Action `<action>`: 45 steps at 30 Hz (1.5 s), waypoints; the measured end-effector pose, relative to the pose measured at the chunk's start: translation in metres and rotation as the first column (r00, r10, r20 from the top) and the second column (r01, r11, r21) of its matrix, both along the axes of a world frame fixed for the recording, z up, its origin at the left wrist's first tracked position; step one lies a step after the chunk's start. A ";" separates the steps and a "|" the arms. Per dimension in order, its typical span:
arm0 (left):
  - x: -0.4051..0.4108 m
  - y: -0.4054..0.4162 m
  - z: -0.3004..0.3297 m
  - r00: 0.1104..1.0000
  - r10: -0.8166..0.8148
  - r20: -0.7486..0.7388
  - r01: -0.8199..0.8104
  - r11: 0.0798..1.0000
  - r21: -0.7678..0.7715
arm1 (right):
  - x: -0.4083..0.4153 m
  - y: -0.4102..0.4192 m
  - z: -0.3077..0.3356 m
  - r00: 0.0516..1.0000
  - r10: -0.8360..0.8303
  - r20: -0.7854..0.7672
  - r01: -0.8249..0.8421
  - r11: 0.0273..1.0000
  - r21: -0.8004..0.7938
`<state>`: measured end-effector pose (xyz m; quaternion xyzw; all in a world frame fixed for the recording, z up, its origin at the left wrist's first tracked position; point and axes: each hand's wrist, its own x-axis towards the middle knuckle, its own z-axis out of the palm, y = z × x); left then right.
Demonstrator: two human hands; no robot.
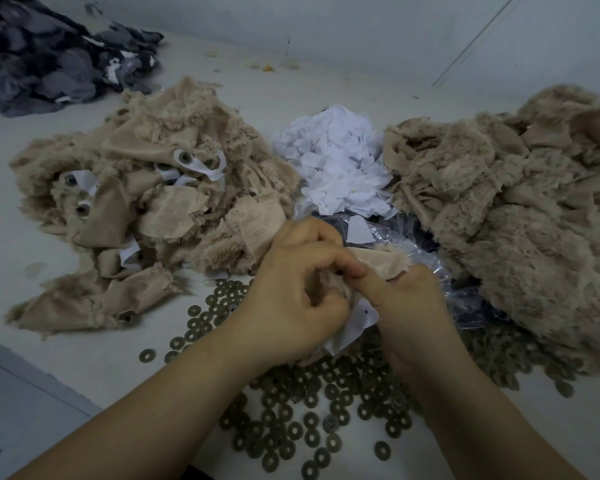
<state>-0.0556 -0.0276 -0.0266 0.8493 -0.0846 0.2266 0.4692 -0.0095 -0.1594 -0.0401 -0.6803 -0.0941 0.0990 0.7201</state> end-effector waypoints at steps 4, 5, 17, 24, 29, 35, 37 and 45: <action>-0.001 0.006 0.003 0.990 -0.132 -0.053 0.136 0.988 0.077 | 0.001 0.000 -0.001 1.000 0.018 -0.022 -0.018 1.000 0.000; -0.001 0.006 0.003 0.987 -0.149 -0.063 0.154 0.985 0.082 | 0.001 0.000 -0.001 0.999 0.014 -0.031 -0.014 1.000 -0.011; 0.002 0.004 -0.009 0.999 -0.042 -0.022 0.038 0.986 -0.163 | 0.004 0.000 -0.001 0.985 -0.033 -0.168 0.024 0.998 -0.058; 0.004 0.005 -0.015 0.995 0.098 -0.003 -0.095 0.961 -0.261 | 0.004 0.000 -0.004 0.996 -0.067 -0.063 0.061 0.994 -0.094; 0.004 0.005 -0.018 0.997 0.074 -0.028 -0.078 0.973 -0.217 | 0.002 -0.002 -0.004 0.998 -0.045 0.035 0.049 0.994 -0.097; 0.003 0.003 -0.018 0.994 0.110 -0.024 -0.113 0.968 -0.222 | 0.001 0.000 -0.006 0.995 -0.074 0.071 0.083 0.988 -0.127; 0.003 0.002 -0.018 0.990 0.143 -0.018 -0.143 0.969 -0.201 | 0.000 0.001 -0.006 0.994 -0.077 0.076 0.087 0.987 -0.134; 0.002 -0.006 -0.021 0.967 0.246 0.063 -0.242 0.968 -0.065 | -0.003 0.003 -0.006 0.992 -0.096 0.081 0.104 0.989 -0.101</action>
